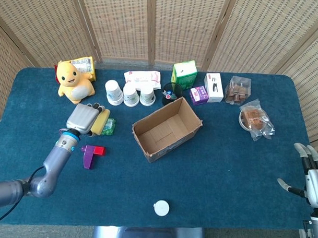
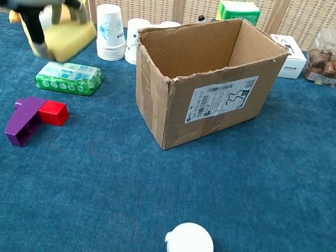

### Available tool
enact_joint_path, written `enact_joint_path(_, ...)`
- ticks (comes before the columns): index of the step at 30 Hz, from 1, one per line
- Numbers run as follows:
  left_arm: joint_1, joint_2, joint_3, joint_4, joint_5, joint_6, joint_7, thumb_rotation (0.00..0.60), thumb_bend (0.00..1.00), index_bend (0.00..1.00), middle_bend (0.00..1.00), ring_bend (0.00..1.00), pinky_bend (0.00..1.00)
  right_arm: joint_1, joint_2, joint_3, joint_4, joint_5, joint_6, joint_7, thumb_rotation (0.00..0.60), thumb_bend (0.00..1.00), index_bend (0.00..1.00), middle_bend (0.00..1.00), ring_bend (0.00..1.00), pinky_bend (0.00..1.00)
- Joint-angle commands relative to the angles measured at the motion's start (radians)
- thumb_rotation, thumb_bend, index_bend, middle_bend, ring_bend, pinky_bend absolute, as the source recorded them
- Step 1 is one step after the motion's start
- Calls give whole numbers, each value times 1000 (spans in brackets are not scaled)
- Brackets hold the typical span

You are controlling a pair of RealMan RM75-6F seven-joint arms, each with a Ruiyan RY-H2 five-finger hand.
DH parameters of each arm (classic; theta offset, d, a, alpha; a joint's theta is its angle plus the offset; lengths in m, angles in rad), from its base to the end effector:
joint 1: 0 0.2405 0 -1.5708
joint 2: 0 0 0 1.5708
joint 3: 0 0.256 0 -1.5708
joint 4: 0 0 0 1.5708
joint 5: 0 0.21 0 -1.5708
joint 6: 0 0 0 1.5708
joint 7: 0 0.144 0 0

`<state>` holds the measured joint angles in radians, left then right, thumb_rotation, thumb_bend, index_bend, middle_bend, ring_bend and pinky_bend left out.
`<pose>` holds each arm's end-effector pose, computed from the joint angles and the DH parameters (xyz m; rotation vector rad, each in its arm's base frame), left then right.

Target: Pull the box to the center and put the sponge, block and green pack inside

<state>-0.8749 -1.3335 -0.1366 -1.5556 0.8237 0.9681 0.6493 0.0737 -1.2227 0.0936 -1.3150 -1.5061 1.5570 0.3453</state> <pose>-0.1575 0.3848 0.0526 -1.8235 -0.6911 -0.6192 -0.3509 -0.1884 0.1721 1.2519 -0.9255 1.0977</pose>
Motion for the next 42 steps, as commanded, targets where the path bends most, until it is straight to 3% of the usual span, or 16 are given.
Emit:
enact_joint_path(1,32,113,-29,-135,97,61,-72,600,145,353,500,433,623,0,0,0,-2,-2,1,0,600,0,73,0,0,233)
enact_joint_path(8,20,203,-110,-311,138,103,-116,600,139,367,507,445,617,0,-1,-1,-11,-12,5,-6,600,0,74,0,0,233)
enact_joint_path(14,-64,154,-157,-381,76,118,-9,600,130,356,499,444,611,-2,3,2,-13,-10,5,4,600,0,75,0,0,233)
enact_joint_path(21,-186,12,-183,-316,-98,130,109,600,125,343,483,428,603,0,2,1,-5,-13,-1,16,600,0,74,0,0,233)
enact_joint_path(27,-252,-95,-195,-226,-100,134,114,600,112,324,452,399,595,2,1,3,1,-8,-9,28,600,0,75,0,0,233)
enact_joint_path(31,-287,-137,-193,-190,-132,131,143,600,108,264,300,228,517,2,0,4,6,-5,-13,33,600,0,75,0,0,233)
enact_joint_path(33,-309,-155,-190,-182,-180,124,173,600,108,235,182,110,452,2,0,6,9,-4,-13,38,600,0,79,0,0,233)
enact_joint_path(36,-325,-164,-184,-182,-217,129,201,600,107,186,29,10,371,2,0,6,12,-5,-12,44,600,0,83,0,0,233)
enact_joint_path(39,-330,-160,-181,-196,-235,143,206,600,108,88,0,0,269,2,0,6,16,-5,-14,46,600,0,87,0,0,233)
enact_joint_path(42,-319,-145,-183,-210,-213,151,177,600,109,18,0,0,234,2,-1,5,19,-8,-12,43,600,0,89,0,0,233)
